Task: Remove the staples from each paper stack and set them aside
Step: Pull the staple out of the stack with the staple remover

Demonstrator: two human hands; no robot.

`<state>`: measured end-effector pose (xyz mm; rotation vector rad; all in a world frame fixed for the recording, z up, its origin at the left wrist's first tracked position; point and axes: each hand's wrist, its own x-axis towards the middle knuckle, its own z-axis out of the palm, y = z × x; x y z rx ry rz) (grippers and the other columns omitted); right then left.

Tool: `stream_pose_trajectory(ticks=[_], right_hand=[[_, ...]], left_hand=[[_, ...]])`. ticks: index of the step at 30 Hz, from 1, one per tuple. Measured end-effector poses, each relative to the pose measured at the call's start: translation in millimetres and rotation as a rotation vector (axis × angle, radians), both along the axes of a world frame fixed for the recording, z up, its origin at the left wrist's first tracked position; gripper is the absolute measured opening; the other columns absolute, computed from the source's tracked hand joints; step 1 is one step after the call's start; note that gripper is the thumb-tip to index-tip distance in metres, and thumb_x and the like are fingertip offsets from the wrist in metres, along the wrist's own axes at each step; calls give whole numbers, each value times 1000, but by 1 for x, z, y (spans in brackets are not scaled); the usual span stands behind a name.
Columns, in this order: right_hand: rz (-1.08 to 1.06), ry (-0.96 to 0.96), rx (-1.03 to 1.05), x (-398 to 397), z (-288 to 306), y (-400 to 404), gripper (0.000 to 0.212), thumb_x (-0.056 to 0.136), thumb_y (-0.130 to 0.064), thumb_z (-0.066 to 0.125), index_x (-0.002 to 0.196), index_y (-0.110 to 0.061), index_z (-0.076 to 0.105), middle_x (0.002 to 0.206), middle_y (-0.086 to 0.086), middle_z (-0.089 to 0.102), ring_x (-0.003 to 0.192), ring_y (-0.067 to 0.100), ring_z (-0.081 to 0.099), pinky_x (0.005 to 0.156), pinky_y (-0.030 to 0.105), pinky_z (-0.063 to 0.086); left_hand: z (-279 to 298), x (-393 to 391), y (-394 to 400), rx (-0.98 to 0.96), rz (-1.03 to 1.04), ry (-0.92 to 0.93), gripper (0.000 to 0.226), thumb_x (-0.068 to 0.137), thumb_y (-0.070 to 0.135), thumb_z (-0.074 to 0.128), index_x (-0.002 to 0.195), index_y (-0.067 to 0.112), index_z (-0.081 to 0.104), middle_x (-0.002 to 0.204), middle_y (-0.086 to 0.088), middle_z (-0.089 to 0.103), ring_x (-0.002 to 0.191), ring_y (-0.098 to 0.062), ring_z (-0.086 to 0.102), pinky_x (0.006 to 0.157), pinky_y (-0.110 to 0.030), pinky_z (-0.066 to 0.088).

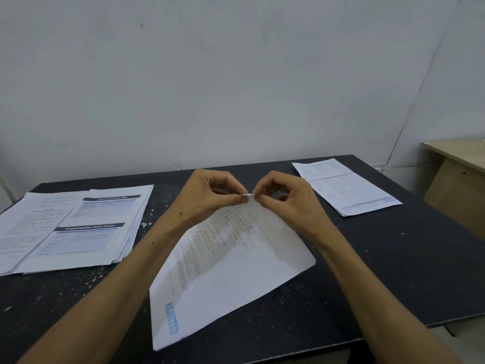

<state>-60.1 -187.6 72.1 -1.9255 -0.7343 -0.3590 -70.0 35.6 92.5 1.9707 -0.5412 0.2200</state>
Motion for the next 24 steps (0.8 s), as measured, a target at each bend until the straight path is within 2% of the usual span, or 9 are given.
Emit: stream_pose_trajectory(ticks=[6, 13, 17, 21, 24], right_hand=[[3, -23, 29, -3, 8, 0, 9, 89, -10, 78, 90, -19, 74, 85, -8, 72, 84, 14, 68, 69, 16, 49], [33, -32, 42, -7, 20, -3, 10, 91, -27, 80, 93, -19, 75, 85, -9, 73, 84, 11, 69, 72, 16, 52], [75, 50, 142, -4, 29, -4, 6, 94, -20, 76, 92, -16, 73, 87, -4, 72, 86, 18, 68, 78, 27, 53], [86, 166, 182, 1, 41, -5, 8, 98, -17, 70, 98, -10, 69, 90, -3, 67, 83, 13, 64, 76, 25, 51], [57, 243, 170, 4, 46, -6, 13, 96, -25, 73, 104, -16, 70, 92, -5, 71, 82, 8, 66, 75, 25, 50]], left_hand=[[9, -3, -6, -2, -11, -39, 12, 85, 13, 84, 93, 7, 80, 91, -5, 79, 89, -23, 76, 85, -33, 62], [20, -10, -11, -43, -18, -49, 13, 86, 15, 84, 94, 6, 79, 92, -7, 79, 92, -25, 76, 88, -35, 61], [32, -13, -12, -31, -29, 43, 18, 87, 18, 83, 103, 11, 78, 99, -5, 80, 99, -23, 76, 94, -35, 59], [40, -14, -4, 58, 14, 195, 13, 92, 24, 78, 102, 16, 81, 99, -3, 81, 95, -21, 78, 92, -37, 59], [44, -14, 1, 53, 62, 217, 13, 92, 24, 78, 100, 14, 82, 98, -6, 81, 93, -24, 78, 91, -40, 60]])
